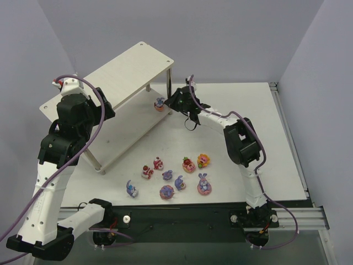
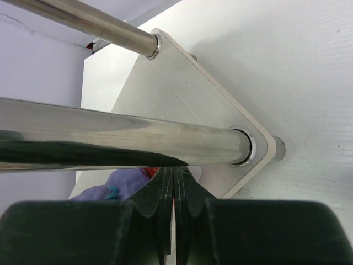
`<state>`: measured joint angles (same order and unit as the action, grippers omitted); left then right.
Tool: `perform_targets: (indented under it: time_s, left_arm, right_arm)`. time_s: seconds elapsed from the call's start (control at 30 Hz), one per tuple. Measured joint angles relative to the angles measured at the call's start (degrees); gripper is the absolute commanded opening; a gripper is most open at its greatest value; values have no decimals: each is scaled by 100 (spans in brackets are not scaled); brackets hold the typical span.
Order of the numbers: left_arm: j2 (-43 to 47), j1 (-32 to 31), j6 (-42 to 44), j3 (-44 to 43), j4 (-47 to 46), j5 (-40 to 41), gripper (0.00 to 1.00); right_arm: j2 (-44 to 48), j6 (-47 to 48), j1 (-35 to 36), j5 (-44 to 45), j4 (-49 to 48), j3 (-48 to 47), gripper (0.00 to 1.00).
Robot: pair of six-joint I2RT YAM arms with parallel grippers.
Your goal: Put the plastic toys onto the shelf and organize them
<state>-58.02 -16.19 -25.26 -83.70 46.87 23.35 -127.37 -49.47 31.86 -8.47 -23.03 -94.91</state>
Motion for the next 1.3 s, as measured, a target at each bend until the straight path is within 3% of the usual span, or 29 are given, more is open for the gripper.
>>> perform_targets:
  time_s: [0.33,0.43,0.47,0.53,0.57,0.7,0.87,1.07,1.3]
  left_arm:
    - [-17,0,0,0,-26,0,97]
    - [-17,0,0,0,-26,0,97]
    - [-17,0,0,0,-26,0,97]
    - [-17,0,0,0,-28,0,97]
    - [-17,0,0,0,-31,-2,97]
    - [4,0,0,0,-28,-46,97]
    - [114,0,11,0,7,-271,97]
    - [334,-7,114,0,2,-1025,97]
    - [514,-179,313,122,-83,-1727,97]
  right_arm:
    - [-101,2,-9,-33,2,-219,0]
    - [-101,7,-20,-37,0,-227,12]
    - [-101,9,-26,-37,13,-227,22]
    - [-83,33,-33,-39,63,-221,30]
    - [-50,74,-33,-13,101,-188,40]
    - [310,319,-83,129,365,103,57]
    - [1276,715,-192,306,944,518,67]
    - [2848,1530,-245,188,2144,909,72]
    - [4992,2929,348,-402,3084,2837,76]
